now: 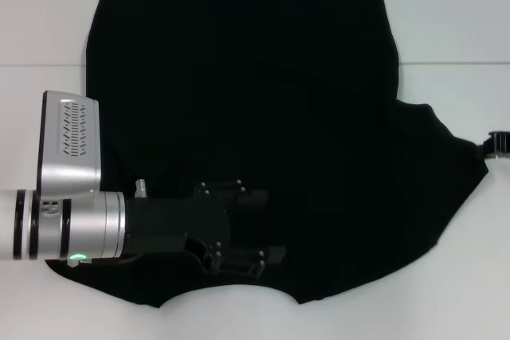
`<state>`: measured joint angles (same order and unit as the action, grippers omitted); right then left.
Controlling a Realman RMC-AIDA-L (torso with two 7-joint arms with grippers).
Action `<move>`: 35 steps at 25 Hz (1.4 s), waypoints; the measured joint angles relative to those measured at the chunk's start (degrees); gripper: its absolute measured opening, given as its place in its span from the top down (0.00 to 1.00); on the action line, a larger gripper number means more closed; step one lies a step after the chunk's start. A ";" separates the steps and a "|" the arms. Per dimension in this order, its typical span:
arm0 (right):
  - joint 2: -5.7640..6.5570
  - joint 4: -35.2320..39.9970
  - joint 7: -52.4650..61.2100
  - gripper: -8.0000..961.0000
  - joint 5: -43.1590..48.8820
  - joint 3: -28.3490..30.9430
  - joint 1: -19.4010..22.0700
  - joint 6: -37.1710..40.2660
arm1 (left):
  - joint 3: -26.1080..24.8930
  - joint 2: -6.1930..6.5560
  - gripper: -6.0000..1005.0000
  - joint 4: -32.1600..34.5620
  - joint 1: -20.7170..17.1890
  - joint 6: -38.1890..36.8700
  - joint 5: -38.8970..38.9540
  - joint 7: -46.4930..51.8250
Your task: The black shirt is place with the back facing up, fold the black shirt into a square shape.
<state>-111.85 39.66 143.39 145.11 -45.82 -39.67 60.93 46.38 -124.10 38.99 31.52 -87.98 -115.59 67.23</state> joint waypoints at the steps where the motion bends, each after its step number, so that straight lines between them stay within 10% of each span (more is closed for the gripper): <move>1: 0.00 0.00 0.00 0.99 0.00 0.00 0.00 0.00 | 0.01 0.00 0.13 0.00 -0.01 0.00 -0.01 0.00; 35: -0.97 0.42 -1.25 0.99 -0.45 5.35 3.28 0.94 | 0.11 0.00 0.13 -0.06 -0.24 0.00 -0.15 -0.13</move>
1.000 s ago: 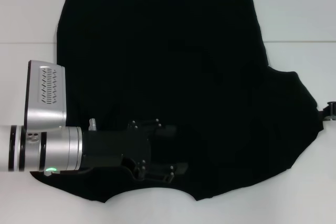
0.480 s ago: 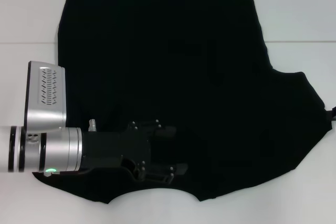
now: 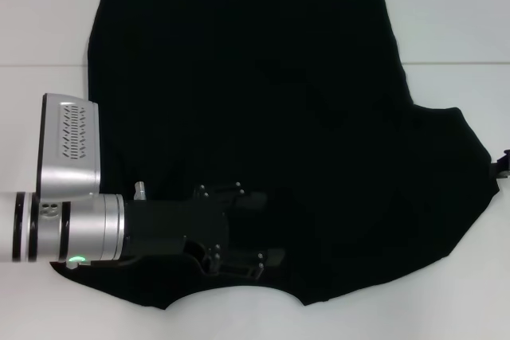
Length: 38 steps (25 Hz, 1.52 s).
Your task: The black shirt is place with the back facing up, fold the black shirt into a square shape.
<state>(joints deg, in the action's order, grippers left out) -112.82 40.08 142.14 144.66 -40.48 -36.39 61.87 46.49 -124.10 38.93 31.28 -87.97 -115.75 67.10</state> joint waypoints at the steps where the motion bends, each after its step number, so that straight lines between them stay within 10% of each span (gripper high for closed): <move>1: 0.00 0.00 0.00 0.99 0.00 0.12 0.00 0.00 | 0.00 0.00 0.13 0.00 0.00 0.00 0.00 0.00; 12: -0.19 0.23 -0.30 0.99 -0.19 1.44 -1.68 0.42 | 0.00 0.09 0.13 0.00 0.18 0.84 0.00 0.11; 22: -4.27 1.48 -3.78 0.99 2.95 -12.63 -12.06 8.98 | -0.40 0.09 0.13 -0.15 -0.22 1.41 -0.05 0.13; 38: -4.92 0.26 2.76 0.95 10.60 -16.02 -17.62 9.02 | -0.21 0.09 0.13 -1.40 -0.05 3.01 -0.09 0.13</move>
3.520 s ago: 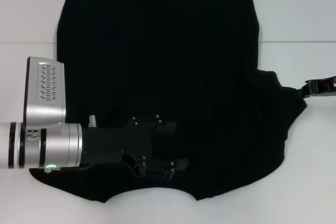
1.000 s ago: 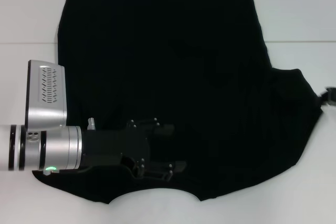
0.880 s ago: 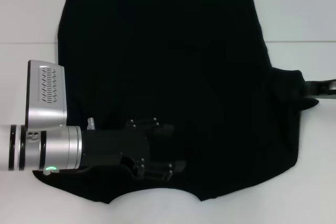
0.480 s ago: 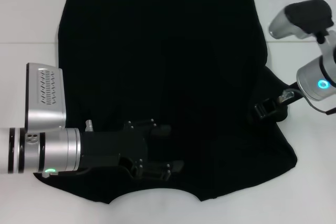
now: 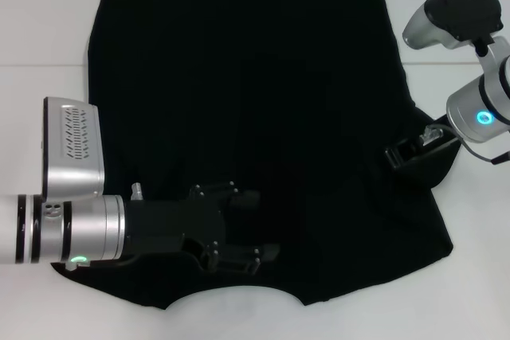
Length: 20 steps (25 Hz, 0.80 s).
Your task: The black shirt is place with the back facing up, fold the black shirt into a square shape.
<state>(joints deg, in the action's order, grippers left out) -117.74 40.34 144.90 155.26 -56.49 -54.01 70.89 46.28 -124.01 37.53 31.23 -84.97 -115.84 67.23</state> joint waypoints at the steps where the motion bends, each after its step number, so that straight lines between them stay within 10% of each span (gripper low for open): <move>1: -0.01 0.48 0.01 0.91 -0.23 0.14 0.07 -0.02 | 0.05 0.00 0.13 0.00 0.07 0.00 0.00 0.00; 10: 0.73 4.21 4.83 0.54 -1.50 3.73 2.85 -2.61 | 0.14 0.00 0.13 0.00 0.24 -0.09 0.01 0.00; 12: 1.02 4.21 5.87 0.32 -1.66 6.62 3.79 -2.80 | 0.17 0.00 0.13 0.00 0.24 -0.11 0.01 0.00; 20: 2.38 3.36 5.58 0.24 -10.17 16.09 10.07 0.77 | 0.22 0.07 0.13 0.22 0.23 -0.12 -0.17 -0.06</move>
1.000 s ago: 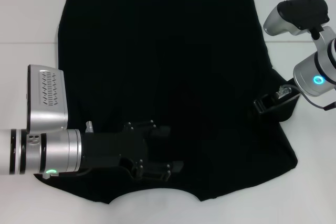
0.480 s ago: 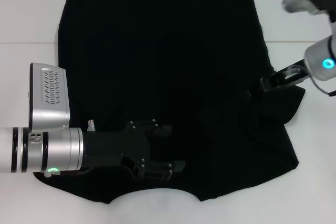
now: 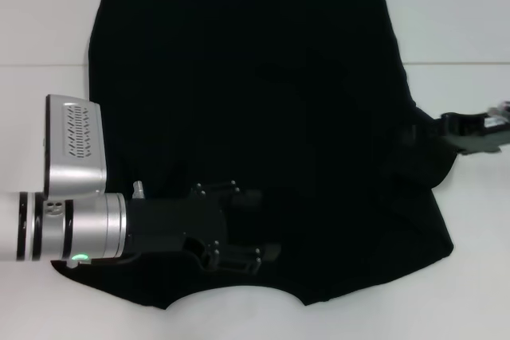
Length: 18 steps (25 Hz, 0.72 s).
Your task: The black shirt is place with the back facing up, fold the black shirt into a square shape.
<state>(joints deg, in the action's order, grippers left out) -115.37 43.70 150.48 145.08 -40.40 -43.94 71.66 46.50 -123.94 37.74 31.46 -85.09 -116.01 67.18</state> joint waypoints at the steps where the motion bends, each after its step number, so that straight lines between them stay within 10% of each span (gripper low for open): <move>1: 0.34 -0.40 -0.03 0.23 -2.95 0.41 2.49 0.47 | -0.03 0.01 0.13 0.07 0.00 -0.01 -0.23 -0.02; 18: 1.57 -10.14 -6.92 0.22 -8.66 6.01 6.45 -4.12 | -0.09 0.19 0.13 0.41 0.25 0.11 -2.63 0.05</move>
<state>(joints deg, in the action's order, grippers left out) -113.80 33.56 143.56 136.42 -34.39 -37.49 67.54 46.40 -123.75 38.16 31.71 -84.98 -118.64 67.22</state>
